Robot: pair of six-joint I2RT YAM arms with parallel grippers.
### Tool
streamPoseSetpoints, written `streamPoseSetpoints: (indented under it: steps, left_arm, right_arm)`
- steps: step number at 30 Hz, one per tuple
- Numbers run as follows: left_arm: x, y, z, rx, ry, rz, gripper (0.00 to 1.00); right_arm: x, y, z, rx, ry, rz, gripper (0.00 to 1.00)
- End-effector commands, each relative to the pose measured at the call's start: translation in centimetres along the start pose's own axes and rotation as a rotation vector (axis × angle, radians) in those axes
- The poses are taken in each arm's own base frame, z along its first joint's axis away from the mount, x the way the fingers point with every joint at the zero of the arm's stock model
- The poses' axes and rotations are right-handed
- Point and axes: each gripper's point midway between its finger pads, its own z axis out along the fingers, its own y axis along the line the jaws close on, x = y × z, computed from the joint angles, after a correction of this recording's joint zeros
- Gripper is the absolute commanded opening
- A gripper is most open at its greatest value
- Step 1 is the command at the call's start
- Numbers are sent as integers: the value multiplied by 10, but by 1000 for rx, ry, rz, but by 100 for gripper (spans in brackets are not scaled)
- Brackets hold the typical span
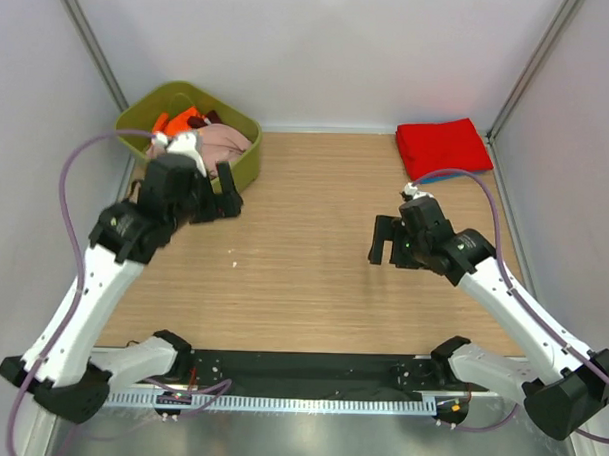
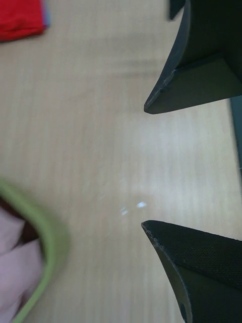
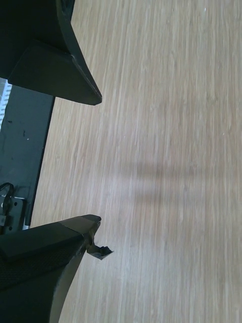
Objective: Fold and stack the t-shirts
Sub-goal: Grab the tshirt from the pile
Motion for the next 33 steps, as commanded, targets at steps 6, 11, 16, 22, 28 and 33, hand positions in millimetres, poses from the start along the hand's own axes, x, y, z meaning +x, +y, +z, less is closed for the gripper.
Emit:
streamPoseSetpoints:
  steps: [6,11,16,22,28,33]
  left_arm:
    - [-119,103,72,-245,-9,-3,60]
    - [-135,137,141,-236,70,-50,53]
    - [-131,157,219,-236,71,-67,55]
    - [-130,179,280,-272,11,-103,50]
    - [-134,191,308,-309,-42,-100,48]
    - [-115,200,332,-328,18,-98,48]
  right_arm:
    - [-33,24,-15,-79,-49,-83,93]
    - [-29,22,-13,-85,-57,-111,93]
    - [-24,25,-8,-115,-53,-123,93]
    - [-19,23,5,-119,-59,-150,93]
    - [-15,27,15,-137,-37,-155,93]
    - [-16,29,20,-141,-38,-155,93]
